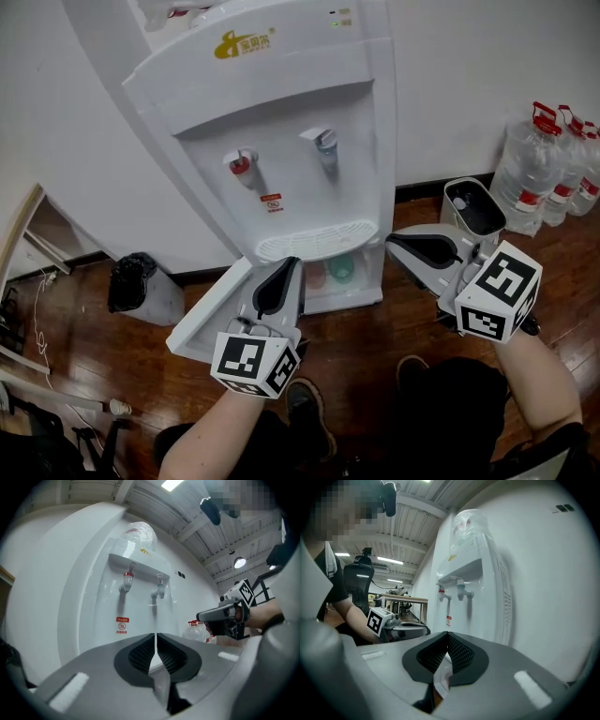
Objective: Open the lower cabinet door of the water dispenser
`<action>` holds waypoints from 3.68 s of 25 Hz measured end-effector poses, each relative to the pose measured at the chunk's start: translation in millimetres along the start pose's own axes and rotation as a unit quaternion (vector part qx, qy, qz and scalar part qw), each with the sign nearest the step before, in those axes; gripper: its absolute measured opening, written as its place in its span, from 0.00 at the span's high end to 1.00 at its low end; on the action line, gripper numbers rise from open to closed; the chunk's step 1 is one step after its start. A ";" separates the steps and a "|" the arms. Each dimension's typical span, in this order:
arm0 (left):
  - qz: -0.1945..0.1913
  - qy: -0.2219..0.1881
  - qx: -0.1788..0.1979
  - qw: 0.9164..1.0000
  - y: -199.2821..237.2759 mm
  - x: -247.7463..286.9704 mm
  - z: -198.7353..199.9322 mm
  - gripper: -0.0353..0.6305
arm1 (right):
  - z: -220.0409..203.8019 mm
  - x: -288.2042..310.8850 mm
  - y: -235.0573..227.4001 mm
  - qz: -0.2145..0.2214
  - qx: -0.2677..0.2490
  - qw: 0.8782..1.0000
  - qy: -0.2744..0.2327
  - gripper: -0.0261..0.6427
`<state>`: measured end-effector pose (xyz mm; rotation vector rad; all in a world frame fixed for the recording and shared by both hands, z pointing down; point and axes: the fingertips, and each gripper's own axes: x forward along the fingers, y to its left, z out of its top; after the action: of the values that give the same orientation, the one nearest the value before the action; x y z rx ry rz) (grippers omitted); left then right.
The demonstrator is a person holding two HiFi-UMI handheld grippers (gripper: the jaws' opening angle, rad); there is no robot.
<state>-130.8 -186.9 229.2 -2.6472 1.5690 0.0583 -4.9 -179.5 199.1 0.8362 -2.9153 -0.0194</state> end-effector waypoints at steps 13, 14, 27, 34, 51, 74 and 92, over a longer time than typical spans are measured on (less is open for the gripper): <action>0.062 0.054 -0.013 0.997 15.3 -10.3 -106.5 0.86 | -110.7 47.4 8.6 0.003 0.019 1.000 0.005 0.94; 0.065 0.060 -0.015 0.996 17.5 -9.9 -115.5 0.86 | -117.7 50.1 9.8 0.004 0.022 1.000 0.005 0.94; 0.101 0.131 -0.044 0.985 33.8 2.3 -219.7 0.85 | -202.6 67.0 -4.5 -0.035 0.048 0.998 0.023 0.94; 0.143 0.152 -0.054 0.977 56.9 2.5 -265.5 0.85 | -246.9 83.1 2.2 -0.028 0.061 0.997 0.040 0.94; 0.175 0.208 -0.070 0.960 60.0 4.9 -331.1 0.85 | -294.3 99.8 -8.8 -0.052 0.104 0.992 0.053 0.96; 0.219 0.250 -0.075 0.940 91.4 30.6 -398.8 0.83 | -314.3 116.6 -18.5 -0.056 0.108 0.990 0.070 0.95; 0.188 0.261 -0.068 0.944 82.3 34.3 -403.8 0.80 | -315.6 115.2 -17.7 -0.056 0.116 0.989 0.067 0.95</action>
<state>-186.6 -286.2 626.7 -2.5457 2.2878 -0.5862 -58.6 -249.9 523.6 0.9936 -2.7758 0.3589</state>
